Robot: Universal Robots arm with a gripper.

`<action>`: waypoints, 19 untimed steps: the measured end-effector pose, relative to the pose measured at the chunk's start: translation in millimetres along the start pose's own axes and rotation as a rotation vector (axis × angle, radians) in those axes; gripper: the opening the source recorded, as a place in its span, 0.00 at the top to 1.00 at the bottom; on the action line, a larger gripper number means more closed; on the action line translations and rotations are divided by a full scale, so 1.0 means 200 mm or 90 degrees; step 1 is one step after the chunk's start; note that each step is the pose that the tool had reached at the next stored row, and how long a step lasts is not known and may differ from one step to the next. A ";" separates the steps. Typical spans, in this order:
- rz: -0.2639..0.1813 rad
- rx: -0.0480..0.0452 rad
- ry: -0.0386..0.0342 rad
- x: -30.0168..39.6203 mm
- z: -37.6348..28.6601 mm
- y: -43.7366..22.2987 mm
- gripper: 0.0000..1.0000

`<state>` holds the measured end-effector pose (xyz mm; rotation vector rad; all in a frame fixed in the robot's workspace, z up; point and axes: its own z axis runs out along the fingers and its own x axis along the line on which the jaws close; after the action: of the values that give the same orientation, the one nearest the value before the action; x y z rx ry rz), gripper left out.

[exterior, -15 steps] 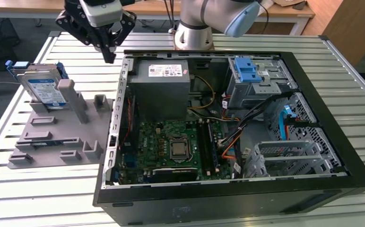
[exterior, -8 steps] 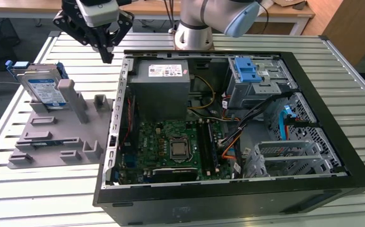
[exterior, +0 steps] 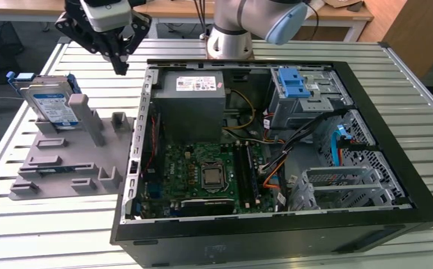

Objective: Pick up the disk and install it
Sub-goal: 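Reach for the disk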

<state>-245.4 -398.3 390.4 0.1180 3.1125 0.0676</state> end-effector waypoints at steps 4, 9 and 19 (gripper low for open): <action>0.000 0.0000 0.0000 0.024 0.000 0.013 0.89; 0.000 0.0000 0.0000 0.047 0.002 0.047 0.89; 0.000 0.0000 0.0000 0.083 0.003 0.060 0.89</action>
<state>-261.1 -384.9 390.0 0.1179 3.1125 0.0677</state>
